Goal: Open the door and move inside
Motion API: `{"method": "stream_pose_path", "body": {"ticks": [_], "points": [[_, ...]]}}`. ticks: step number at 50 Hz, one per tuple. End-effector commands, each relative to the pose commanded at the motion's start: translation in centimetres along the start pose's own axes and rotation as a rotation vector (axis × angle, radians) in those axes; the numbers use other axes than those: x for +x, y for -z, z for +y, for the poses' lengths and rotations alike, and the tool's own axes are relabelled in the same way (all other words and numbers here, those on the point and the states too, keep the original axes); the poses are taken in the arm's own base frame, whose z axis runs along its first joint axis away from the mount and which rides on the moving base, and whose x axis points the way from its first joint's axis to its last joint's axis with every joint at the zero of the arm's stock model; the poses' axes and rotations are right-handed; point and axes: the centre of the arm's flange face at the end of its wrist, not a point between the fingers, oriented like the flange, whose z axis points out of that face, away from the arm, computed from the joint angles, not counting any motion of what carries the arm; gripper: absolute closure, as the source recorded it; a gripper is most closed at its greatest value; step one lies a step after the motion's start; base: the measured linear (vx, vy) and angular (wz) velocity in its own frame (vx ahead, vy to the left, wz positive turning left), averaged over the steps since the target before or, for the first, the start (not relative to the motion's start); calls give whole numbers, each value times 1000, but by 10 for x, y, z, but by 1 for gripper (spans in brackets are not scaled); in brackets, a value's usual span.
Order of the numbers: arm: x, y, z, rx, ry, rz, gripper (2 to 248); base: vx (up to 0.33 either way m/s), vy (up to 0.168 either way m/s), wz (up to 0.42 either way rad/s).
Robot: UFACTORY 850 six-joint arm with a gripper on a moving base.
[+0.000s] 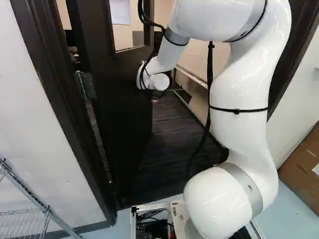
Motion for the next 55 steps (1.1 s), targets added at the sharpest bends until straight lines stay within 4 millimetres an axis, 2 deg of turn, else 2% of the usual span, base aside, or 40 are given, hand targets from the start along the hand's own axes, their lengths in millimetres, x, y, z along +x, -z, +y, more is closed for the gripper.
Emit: {"method": "stream_pose_path", "body": {"ticks": [32,55], "points": [[3,-34,-49,71,24,16,3,0,0,0],[3,-49,-86,144,76,27,3,0,0,0]]}}
